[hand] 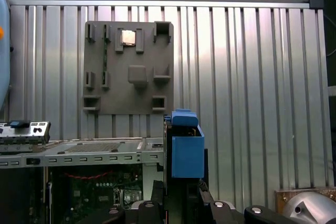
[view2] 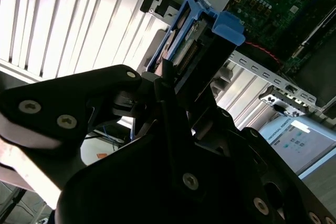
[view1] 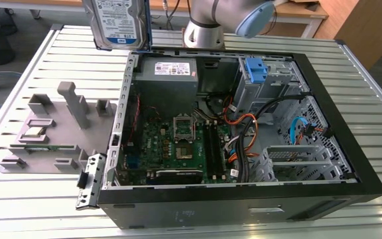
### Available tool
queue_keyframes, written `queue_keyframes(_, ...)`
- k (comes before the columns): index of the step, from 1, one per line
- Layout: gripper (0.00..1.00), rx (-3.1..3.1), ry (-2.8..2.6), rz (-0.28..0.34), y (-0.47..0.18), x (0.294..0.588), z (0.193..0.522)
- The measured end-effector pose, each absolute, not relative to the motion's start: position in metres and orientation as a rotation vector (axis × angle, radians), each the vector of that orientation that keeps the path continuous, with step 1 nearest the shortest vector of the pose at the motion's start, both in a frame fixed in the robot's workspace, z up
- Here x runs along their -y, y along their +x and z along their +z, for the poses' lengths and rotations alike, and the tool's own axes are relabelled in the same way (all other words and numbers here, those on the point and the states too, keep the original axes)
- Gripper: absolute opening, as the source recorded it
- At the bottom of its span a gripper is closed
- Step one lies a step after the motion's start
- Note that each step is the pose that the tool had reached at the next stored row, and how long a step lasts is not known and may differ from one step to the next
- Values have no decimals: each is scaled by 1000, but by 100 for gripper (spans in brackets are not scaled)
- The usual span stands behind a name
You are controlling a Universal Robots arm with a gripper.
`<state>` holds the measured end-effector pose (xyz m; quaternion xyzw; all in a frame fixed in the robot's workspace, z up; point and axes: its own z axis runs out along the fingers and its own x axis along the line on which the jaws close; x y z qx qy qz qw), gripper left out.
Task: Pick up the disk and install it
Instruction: 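Pick up the disk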
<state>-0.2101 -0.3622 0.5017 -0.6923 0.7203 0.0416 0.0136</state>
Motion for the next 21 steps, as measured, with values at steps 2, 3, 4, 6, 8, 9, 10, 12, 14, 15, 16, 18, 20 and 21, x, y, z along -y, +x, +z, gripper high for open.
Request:
queue_keyframes(2, 35, -2243, -2156, 130, -207, 362, 502)
queue_keyframes(3, 35, -2244, -2156, 130, -206, 362, 502)
queue_keyframes(4, 35, -2244, -2156, 130, -205, 362, 502)
queue_keyframes(6, 35, -2243, -2156, 130, -202, 362, 502)
queue_keyframes(8, 35, -2243, -2156, 130, -199, 362, 502)
queue_keyframes(9, 35, -2243, -2156, 130, -198, 362, 502)
queue_keyframes(10, 35, -2244, -2156, 130, -197, 362, 502)
queue_keyframes(12, 35, -2243, -2156, 130, -195, 362, 502)
queue_keyframes(14, 35, -2243, -2156, 130, -192, 362, 502)
queue_keyframes(15, 35, -2243, -2156, 130, -191, 362, 502)
queue_keyframes(16, 35, -2244, -2156, 130, -190, 362, 502)
queue_keyframes(18, 35, -2243, -2156, 130, -188, 362, 502)
queue_keyframes(20, 35, -2244, -2156, 130, -187, 362, 502)
queue_keyframes(21, 35, -2243, -2156, 130, -187, 362, 502)
